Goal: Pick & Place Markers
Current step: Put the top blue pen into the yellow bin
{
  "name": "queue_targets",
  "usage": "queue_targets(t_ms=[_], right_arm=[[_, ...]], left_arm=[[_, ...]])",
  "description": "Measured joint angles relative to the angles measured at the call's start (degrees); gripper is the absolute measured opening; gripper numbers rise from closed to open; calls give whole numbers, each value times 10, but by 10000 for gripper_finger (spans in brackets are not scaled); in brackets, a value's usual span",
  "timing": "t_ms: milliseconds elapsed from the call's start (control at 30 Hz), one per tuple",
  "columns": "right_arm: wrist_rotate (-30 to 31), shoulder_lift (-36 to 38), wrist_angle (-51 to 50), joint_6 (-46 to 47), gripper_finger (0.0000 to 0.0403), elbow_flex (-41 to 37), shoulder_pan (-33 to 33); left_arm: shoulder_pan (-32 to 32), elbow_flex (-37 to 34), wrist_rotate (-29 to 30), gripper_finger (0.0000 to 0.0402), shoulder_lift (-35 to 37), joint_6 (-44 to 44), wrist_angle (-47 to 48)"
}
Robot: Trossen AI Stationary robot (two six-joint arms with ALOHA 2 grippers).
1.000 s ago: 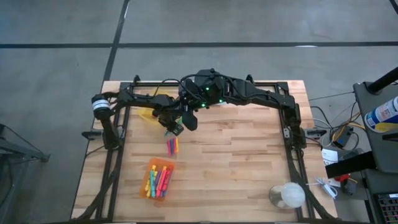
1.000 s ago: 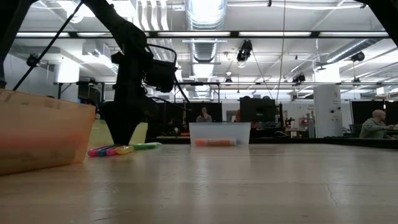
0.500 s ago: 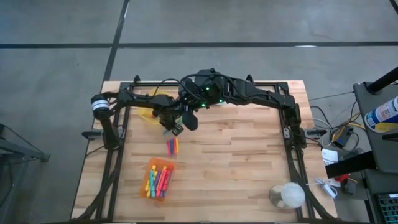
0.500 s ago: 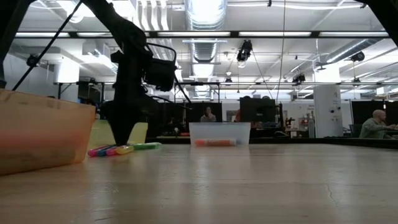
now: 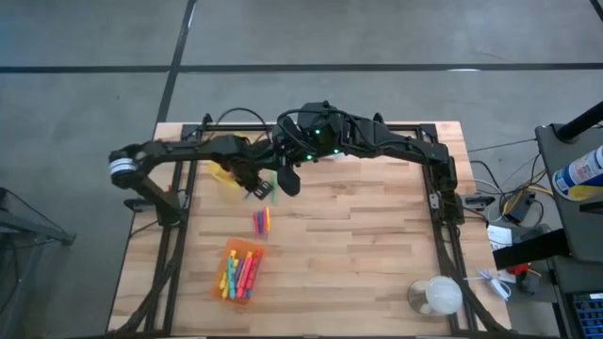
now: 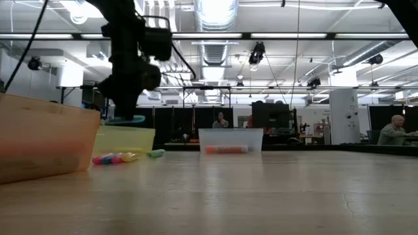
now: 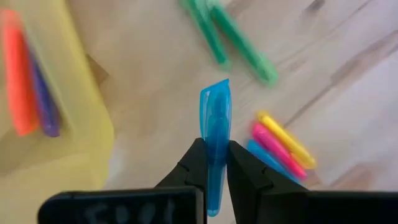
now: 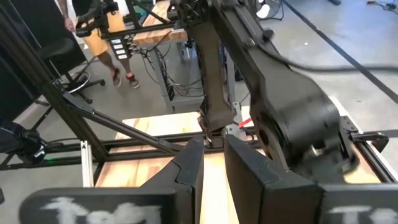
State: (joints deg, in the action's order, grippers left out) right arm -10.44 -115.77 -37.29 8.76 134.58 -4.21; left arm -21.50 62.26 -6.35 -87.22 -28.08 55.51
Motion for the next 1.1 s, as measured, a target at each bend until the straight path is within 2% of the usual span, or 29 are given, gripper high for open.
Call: queue_targets(t_ms=[100,300,467,733,800,967,1100], right_arm=[[0,0,2,0,59,0,-1],[0,0,5,-1,59,0,-2],[0,0,6,-2,61,0,-2],[0,1,7,-5,58,0,-2],[0,1,7,-5,59,0,-2],[0,1,7,-9,63,0,-2],[0,1,7,-10,62,0,-2]], left_arm=[[-5,0,17,32,38,-5,0],[-48,4,103,32,94,-11,28],[-117,3,109,32,105,8,41],[-202,3,103,32,61,73,27],[-215,2,84,32,41,74,28],[-221,2,70,33,-12,108,16],[-221,2,70,50,-42,106,7]])
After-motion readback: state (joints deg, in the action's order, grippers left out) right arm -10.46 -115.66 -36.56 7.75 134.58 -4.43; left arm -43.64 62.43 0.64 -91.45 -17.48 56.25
